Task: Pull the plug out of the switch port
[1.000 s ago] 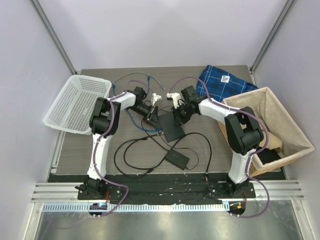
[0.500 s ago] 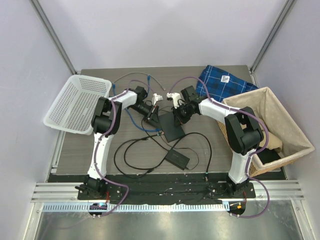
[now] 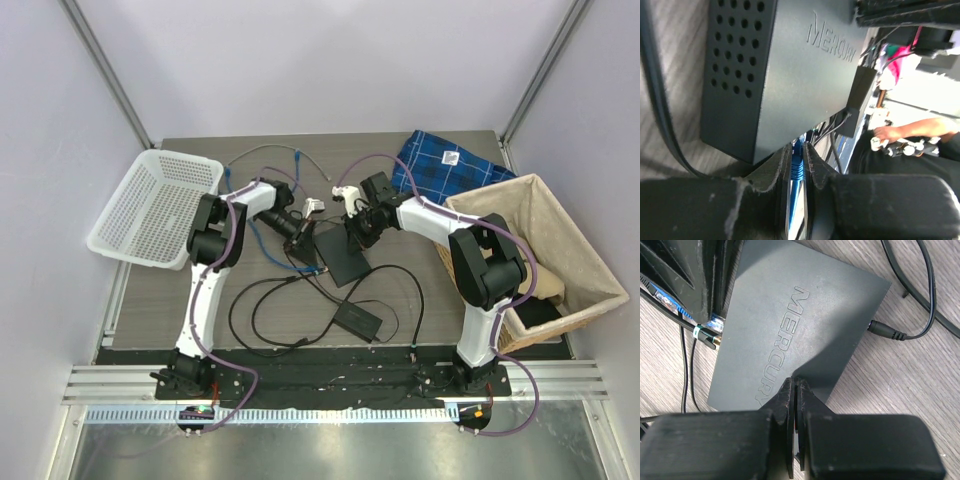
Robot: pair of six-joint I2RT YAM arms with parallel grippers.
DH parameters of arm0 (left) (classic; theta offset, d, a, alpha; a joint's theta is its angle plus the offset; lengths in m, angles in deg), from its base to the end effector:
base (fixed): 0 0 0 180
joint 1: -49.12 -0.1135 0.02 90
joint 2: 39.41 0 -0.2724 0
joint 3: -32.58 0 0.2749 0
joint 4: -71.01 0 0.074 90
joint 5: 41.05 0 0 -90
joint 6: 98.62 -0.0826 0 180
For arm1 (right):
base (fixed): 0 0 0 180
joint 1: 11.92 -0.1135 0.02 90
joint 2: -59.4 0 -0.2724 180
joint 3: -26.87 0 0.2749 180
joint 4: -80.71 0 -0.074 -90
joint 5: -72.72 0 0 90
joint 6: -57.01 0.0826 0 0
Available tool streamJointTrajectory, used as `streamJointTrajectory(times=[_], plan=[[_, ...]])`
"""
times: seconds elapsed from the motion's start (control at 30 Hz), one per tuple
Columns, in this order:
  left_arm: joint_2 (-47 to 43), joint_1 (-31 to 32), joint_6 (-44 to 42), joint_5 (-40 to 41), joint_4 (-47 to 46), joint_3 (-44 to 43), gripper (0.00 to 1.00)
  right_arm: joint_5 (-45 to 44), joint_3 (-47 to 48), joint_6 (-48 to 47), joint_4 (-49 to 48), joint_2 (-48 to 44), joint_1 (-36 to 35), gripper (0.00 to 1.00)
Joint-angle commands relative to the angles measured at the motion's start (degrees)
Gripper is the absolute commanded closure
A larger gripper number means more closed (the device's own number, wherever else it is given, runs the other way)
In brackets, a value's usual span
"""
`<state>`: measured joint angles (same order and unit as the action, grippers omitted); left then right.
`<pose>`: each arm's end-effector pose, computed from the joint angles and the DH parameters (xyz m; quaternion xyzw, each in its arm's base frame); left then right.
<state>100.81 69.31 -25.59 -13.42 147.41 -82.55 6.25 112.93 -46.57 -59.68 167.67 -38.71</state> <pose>0.4027 -0.2260 0.0612 -0.2221 -0.8234 0.5126 0.1001 0.3695 0.2235 0.1363 -0.3742 0.8741 0.2239 0.2140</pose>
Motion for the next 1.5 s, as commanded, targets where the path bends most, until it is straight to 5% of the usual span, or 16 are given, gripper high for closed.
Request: streamJointTrajectory(times=[0.0, 0.27, 0.37, 0.53, 0.67, 0.9, 0.97, 1.03, 1.27, 1.47], plan=[[2.8, -0.7, -4.5, 6.7, 6.1, -6.4, 1.00, -3.7, -0.8, -1.7, 2.2, 2.8, 0.0, 0.99], [7.6, -7.2, -5.3, 9.5, 17.1, -31.8, 1.00, -4.1, 0.3, -1.8, 2.3, 2.9, 0.0, 0.99], [5.3, -10.9, -0.4, 5.1, 11.9, -38.6, 1.00, -4.1, 0.2, -2.1, 2.3, 2.9, 0.0, 0.99], [-0.4, -14.8, 13.9, 1.7, -4.8, -36.1, 1.00, -4.1, 0.8, -1.9, 2.3, 3.3, 0.0, 0.99], [-3.1, -16.8, 26.4, 8.4, -27.2, -32.0, 1.00, -3.9, 2.0, -1.9, 2.4, 3.7, -0.1, 0.99], [0.0, -16.1, 31.6, 18.0, -32.9, -34.7, 0.95, -4.5, 2.4, -2.4, 2.4, 3.1, -0.2, 0.99], [-0.3, -15.4, 31.6, 20.4, -33.3, -34.9, 0.64, -4.5, 2.1, -2.6, 2.4, 2.8, -0.2, 0.99], [-1.3, -15.2, 31.6, 22.6, -33.4, -35.1, 0.48, -4.5, 1.9, -2.7, 2.3, 2.7, -0.3, 0.99], [-12.4, -14.6, 31.0, 21.2, -31.0, -25.2, 0.39, -3.6, 3.7, -2.1, 1.7, 3.8, -0.4, 0.99], [-25.9, -12.1, 28.8, 16.6, -34.5, -2.4, 0.38, -3.0, 7.8, -0.3, 2.0, 5.0, -0.4, 0.99]])
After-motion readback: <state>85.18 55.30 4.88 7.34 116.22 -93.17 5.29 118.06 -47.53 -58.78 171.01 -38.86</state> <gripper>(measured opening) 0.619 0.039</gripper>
